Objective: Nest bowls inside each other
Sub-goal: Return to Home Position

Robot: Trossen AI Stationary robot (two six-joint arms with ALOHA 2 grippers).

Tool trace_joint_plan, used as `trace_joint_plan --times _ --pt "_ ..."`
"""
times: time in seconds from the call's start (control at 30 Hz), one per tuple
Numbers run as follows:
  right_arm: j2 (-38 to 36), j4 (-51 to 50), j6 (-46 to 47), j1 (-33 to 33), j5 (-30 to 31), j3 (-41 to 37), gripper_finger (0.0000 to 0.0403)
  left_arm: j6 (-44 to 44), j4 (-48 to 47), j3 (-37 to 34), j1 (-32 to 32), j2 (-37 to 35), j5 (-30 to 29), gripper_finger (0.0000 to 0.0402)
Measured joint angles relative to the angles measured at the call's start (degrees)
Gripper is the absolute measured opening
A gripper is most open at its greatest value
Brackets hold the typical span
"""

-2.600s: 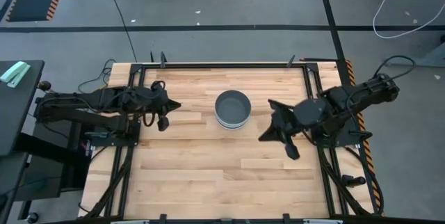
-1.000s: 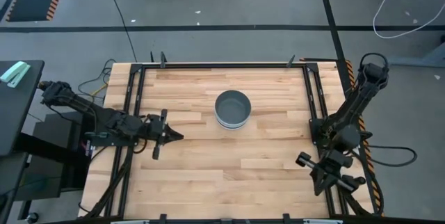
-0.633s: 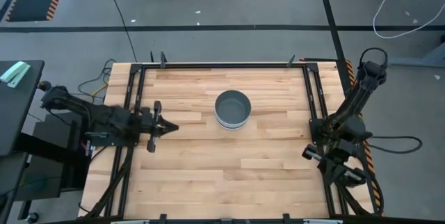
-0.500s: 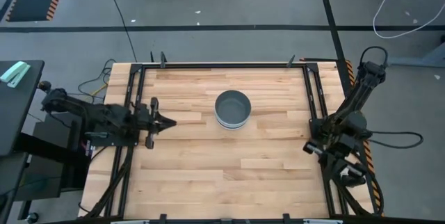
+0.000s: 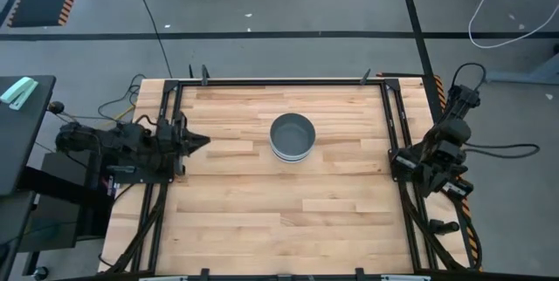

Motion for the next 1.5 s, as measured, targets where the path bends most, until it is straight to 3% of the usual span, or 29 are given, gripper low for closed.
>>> trace_joint_plan --times 0.83,1.5 --pt "-17.05 -11.36 -1.63 -0.58 0.01 -0.02 0.0008 0.79 -5.48 0.00 3.77 -13.54 -0.01 0.0031" --pt "-19.87 -13.53 -5.72 -0.55 0.46 0.72 0.0008 -1.18 -9.73 0.02 3.77 -13.69 -0.44 0.0031"
